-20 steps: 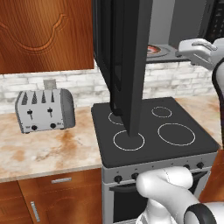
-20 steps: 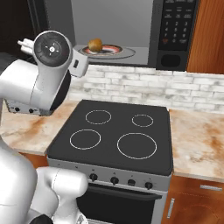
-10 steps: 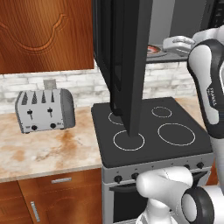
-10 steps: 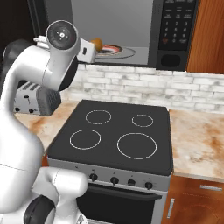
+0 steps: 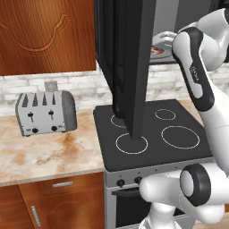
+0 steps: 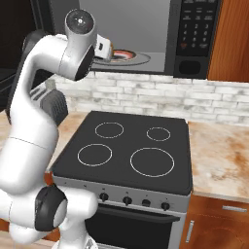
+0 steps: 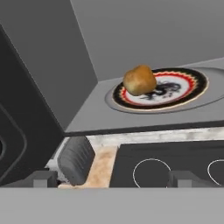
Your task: Retrieve the reheated potato from the microwave, then place the potato, cheese, and condiment on the cutting board.
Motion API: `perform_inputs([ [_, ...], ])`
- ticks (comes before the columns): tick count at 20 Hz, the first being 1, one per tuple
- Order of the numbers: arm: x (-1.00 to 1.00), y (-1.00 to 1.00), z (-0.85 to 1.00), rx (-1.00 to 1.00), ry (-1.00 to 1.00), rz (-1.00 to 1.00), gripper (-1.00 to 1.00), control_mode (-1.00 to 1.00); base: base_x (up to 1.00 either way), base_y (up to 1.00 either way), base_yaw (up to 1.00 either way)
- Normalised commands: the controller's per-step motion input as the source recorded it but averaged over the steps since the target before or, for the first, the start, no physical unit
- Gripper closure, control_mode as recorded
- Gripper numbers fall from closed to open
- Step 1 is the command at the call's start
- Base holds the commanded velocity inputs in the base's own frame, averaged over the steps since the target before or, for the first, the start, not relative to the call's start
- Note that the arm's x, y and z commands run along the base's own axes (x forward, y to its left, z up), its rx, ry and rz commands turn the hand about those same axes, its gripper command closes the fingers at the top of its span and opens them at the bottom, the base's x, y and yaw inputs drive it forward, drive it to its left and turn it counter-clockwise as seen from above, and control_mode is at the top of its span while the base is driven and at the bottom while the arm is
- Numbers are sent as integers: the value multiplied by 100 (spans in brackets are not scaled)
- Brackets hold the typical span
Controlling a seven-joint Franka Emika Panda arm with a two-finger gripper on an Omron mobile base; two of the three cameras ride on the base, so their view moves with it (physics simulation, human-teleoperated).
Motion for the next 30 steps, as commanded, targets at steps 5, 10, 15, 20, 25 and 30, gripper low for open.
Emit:
perform_inputs([
  [5,56,0,0,-11,5,0,-100,-100,0,0,0],
  [10,50,11,-10,-15,0,0,-100,-100,0,0,0],
  [15,52,12,-7,-5,0,0,-100,-100,0,0,0],
  [20,46,6,-14,0,0,0,-100,-100,0,0,0],
  [25,59,0,-8,-1,0,-3,-100,-100,0,0,0],
  [30,53,-4,-1,-7,1,-6,-100,-100,0,0,0],
])
